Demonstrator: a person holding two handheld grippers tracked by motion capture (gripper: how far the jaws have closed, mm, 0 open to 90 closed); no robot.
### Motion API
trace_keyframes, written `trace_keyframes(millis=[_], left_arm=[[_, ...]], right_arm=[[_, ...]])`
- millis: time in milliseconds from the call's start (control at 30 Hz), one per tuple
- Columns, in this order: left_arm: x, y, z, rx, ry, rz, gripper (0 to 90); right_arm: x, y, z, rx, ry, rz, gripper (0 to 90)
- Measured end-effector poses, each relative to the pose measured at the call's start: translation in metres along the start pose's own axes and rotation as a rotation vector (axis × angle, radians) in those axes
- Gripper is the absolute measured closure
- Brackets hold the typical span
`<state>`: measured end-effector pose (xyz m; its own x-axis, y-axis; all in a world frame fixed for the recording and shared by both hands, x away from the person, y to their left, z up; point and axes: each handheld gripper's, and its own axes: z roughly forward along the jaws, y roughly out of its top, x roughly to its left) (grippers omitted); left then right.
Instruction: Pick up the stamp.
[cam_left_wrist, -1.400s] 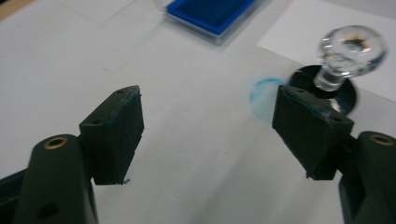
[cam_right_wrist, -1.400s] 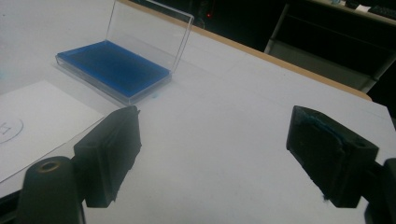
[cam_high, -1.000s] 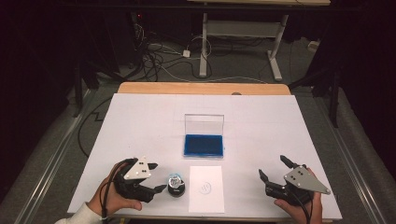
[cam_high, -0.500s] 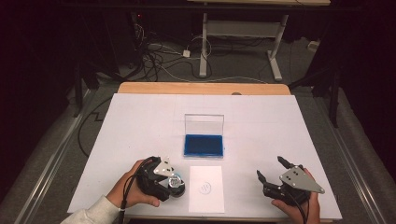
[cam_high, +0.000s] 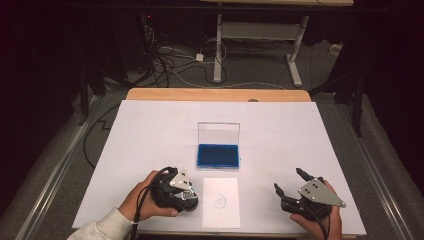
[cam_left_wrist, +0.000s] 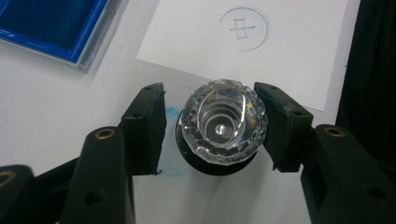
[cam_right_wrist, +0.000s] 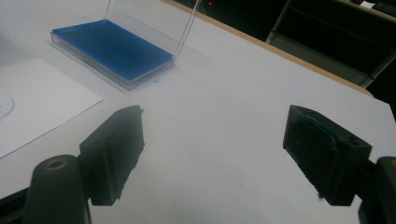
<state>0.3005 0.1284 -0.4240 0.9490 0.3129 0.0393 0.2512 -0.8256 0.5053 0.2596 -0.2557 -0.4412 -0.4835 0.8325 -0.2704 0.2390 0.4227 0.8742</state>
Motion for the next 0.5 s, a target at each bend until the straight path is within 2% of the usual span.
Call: trace_keyframes(millis=[200, 433, 500], left_arm=[[0.0001, 0.0001, 0.0007, 0.008, -0.014, 0.004, 48.5], [0.0002, -0.0019, 0.0041, 0.034, -0.010, 0.011, 47.1], [0.0004, -0.0016, 0.0040, 0.026, -0.012, 0.011, 48.1]], right_arm=[[-0.0011, -0.0007, 0.0002, 0.002, -0.009, 0.004, 21.1], [-0.0003, -0.0001, 0.0000, -0.001, -0.015, -0.007, 21.2], [-0.0006, -0.0004, 0.0003, -0.001, -0.016, -0.002, 21.2]])
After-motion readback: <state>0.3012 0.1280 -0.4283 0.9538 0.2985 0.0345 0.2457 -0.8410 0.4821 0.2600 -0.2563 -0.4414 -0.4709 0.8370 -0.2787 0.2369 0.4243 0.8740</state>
